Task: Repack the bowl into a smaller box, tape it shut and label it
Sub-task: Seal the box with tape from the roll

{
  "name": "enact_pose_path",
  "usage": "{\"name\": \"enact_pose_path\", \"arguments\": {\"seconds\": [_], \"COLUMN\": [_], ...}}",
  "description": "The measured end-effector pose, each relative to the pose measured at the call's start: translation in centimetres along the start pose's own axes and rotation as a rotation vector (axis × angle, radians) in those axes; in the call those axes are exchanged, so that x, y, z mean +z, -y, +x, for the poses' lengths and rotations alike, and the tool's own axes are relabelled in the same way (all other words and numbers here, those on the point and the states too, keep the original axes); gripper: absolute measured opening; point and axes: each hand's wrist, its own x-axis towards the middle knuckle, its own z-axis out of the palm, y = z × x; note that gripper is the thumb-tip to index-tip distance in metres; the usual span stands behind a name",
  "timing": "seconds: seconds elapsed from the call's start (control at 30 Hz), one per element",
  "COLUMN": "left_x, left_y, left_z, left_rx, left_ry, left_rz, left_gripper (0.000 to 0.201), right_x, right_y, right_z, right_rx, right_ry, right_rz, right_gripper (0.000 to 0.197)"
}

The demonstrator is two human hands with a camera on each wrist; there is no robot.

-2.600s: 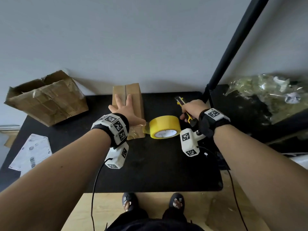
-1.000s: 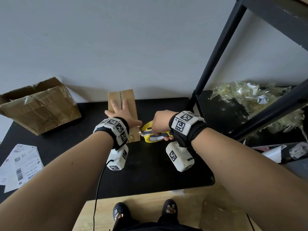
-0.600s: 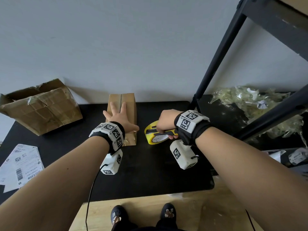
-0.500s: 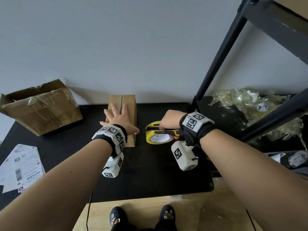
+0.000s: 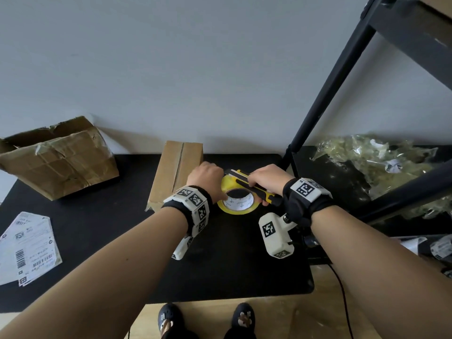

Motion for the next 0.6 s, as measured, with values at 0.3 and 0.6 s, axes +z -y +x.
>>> {"name": "enact_pose_path", "arguments": {"seconds": [0.3,0.6], "left_x": [1.0,1.4], "left_y": [-2.5,-2.2], "left_z": [3.6,5.7], "left_rx": [-0.134,-0.226], "left_ry": [0.149,0.228], "left_rz": [-0.087,-0.252], "left_gripper": [0.019,0.023], "right_x": [-0.6,0.5], "right_y": [-1.9,-2.7], "right_z": [3.6,6.4], "right_rx": [-0.078,-0.126], "right_ry": [-0.068,-0.122], "right_rz": [-0.050,-0.176], "right_gripper": [0.020,0.046]}}
